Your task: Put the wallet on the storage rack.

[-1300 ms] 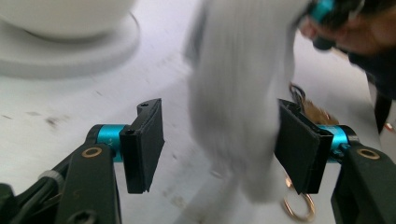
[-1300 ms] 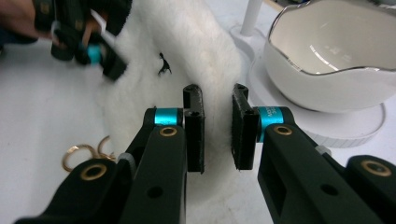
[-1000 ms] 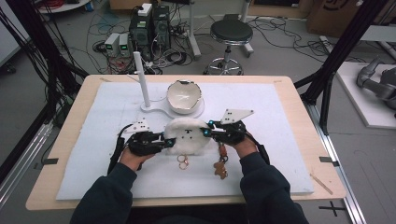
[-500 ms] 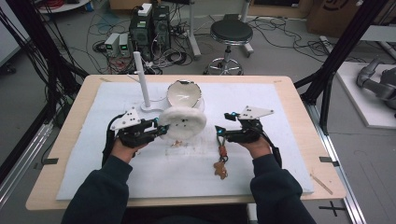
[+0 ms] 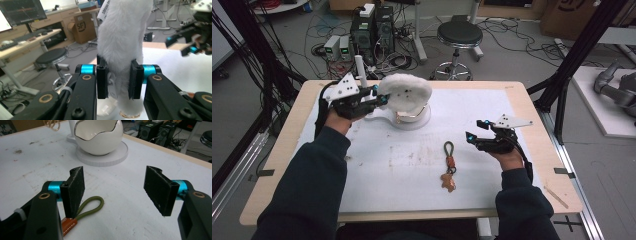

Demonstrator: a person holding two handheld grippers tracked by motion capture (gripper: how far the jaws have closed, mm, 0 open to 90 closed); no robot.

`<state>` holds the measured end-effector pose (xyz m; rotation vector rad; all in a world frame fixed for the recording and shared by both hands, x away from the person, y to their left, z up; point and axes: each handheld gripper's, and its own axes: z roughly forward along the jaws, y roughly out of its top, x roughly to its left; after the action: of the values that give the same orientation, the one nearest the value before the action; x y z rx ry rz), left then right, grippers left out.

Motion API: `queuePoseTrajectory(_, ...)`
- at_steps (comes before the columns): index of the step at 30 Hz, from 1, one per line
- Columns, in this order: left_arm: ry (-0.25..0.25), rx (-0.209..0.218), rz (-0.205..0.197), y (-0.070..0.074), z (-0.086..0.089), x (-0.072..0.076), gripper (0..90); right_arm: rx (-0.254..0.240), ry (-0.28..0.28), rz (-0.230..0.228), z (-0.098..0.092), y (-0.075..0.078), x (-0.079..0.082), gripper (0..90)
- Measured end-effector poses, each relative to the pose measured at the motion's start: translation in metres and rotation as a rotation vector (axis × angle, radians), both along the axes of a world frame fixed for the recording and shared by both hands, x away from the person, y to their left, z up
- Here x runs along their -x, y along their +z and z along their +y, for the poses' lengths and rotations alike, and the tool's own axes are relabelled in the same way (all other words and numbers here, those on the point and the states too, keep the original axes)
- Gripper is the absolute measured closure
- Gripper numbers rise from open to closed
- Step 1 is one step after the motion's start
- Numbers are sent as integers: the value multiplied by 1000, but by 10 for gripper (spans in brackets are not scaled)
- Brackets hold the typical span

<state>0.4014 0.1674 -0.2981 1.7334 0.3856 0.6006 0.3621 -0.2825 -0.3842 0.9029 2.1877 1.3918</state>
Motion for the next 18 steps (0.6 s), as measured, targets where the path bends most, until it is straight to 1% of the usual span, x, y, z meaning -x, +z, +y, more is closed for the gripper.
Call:
queuePoseTrajectory(1,2,-20,-15,8,-3,-11,735,2,1,0,0,0,-1,338)
queuePoseTrajectory(2,2,-20,-15,8,-3,-11,736,2,1,0,0,0,-1,338)
queuePoseTrajectory(3,2,-36,-26,13,-5,-22,735,1,-4,-1,-1,-1,-1,338)
queuePoseTrajectory(5,1,-57,-38,15,-8,-32,735,-3,-5,5,-2,-1,-1,338)
queuePoseTrajectory(6,1,-57,-38,15,-8,-32,736,-1,-4,3,-3,-2,-2,338)
queuePoseTrajectory(7,1,-66,-45,12,-10,-41,735,1,-8,7,-4,-2,-2,337)
queuePoseTrajectory(9,6,-105,-45,8,-11,-50,735,-2,-10,6,-5,-3,-2,338)
queuePoseTrajectory(11,17,-128,-39,2,-12,-57,735,-4,-14,12,-8,-4,-2,338)
queuePoseTrajectory(12,17,-128,-39,2,-12,-57,736,-4,-16,11,-9,-4,-3,338)
queuePoseTrajectory(13,26,-153,-32,-5,-12,-63,736,-6,-21,16,-10,-5,-3,338)
queuePoseTrajectory(15,32,-185,-25,-11,-12,-68,735,-5,-24,21,-12,-6,-3,338)
queuePoseTrajectory(16,34,-197,-24,-14,-13,-70,736,-4,-25,20,-13,-7,-3,338)
queuePoseTrajectory(17,34,-197,-24,-14,-13,-70,735,-3,-25,25,-13,-8,-3,338)
queuePoseTrajectory(18,37,-231,-21,-19,-15,-72,736,-3,-26,27,-13,-8,-3,338)
